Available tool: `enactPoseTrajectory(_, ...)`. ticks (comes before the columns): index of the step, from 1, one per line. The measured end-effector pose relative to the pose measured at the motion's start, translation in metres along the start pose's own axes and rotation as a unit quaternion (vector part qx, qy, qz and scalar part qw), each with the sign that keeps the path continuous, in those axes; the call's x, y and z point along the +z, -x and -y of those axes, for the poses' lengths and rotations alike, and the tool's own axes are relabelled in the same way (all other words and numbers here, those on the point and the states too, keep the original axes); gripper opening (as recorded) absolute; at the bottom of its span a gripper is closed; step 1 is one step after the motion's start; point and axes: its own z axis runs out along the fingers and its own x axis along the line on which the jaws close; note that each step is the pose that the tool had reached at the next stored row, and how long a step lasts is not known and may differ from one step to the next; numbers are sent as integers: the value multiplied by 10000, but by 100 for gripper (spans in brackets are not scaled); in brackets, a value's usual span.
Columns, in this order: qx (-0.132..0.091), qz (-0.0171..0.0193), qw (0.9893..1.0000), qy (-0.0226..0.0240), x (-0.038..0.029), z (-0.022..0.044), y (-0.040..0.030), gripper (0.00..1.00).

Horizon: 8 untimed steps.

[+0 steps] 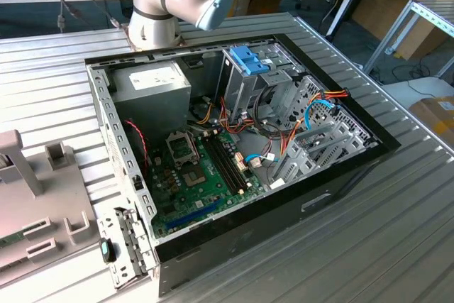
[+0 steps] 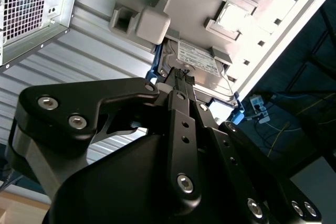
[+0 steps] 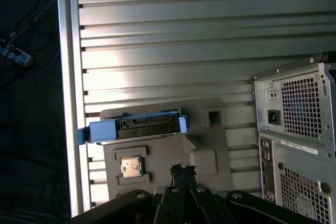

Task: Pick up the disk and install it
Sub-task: 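Reach for the disk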

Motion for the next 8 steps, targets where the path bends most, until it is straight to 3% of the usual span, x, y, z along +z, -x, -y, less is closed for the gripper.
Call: enactPoseTrajectory(8,0,0,10000,0,-3,7,-86,11)
